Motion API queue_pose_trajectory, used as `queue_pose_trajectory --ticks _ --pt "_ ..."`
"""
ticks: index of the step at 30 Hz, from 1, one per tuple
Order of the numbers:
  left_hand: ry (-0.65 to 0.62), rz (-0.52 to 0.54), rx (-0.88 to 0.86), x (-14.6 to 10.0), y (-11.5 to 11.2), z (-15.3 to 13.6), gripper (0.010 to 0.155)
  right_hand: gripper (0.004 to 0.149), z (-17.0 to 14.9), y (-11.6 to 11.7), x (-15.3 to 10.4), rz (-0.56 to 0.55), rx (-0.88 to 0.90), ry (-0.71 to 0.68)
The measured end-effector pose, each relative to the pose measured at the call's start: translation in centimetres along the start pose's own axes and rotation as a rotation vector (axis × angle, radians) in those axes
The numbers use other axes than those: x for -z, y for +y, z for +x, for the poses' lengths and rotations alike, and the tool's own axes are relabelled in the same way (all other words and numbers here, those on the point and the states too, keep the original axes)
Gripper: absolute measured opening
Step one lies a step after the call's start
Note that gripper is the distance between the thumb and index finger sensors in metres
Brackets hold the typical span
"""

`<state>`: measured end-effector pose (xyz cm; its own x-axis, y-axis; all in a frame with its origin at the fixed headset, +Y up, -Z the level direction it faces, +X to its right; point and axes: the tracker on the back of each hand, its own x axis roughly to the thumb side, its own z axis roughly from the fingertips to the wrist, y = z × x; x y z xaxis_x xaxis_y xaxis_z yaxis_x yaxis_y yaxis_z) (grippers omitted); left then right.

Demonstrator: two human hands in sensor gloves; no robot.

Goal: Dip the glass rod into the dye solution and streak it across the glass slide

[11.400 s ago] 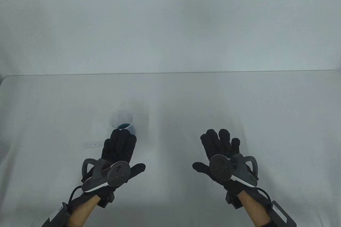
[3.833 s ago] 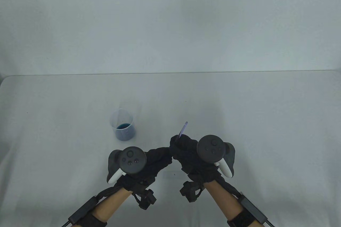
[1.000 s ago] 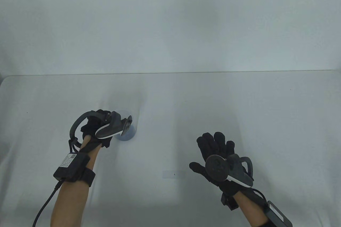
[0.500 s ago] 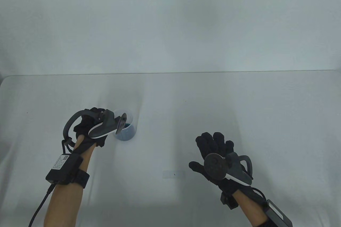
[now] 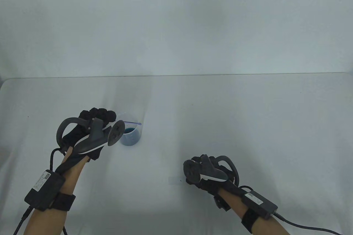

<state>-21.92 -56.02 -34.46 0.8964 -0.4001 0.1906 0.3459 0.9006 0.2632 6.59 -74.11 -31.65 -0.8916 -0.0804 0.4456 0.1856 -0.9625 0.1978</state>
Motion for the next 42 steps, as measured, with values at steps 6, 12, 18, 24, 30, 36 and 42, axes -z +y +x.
queue_pose_trajectory --ticks 6,12,18,24,30,36,42 --pt "-0.121 0.025 -0.116 -1.7 0.1 3.4 0.045 0.060 0.6 1.4 0.3 -0.036 -0.029 -0.003" --pt "-0.244 -0.020 -0.192 -3.3 -1.8 7.1 0.045 0.050 0.2 1.7 0.1 -0.052 0.039 0.017" --pt "-0.331 -0.076 -0.231 -4.3 -4.1 10.2 0.044 0.050 0.2 1.7 0.1 -0.055 0.051 0.019" --pt "-0.373 -0.107 -0.240 -4.0 -5.4 12.2 0.044 0.050 0.2 1.7 0.1 -0.058 0.055 0.019" --pt "-0.384 -0.127 -0.236 -3.3 -6.2 13.4 0.044 0.050 0.2 1.7 0.1 -0.059 0.056 0.018" --pt "-0.394 -0.143 -0.228 -2.9 -6.7 13.9 0.045 0.050 0.2 1.7 0.1 -0.061 0.054 0.017" --pt "-0.399 -0.149 -0.221 -2.9 -6.7 14.1 0.044 0.050 0.2 1.7 0.0 -0.062 0.052 0.017"
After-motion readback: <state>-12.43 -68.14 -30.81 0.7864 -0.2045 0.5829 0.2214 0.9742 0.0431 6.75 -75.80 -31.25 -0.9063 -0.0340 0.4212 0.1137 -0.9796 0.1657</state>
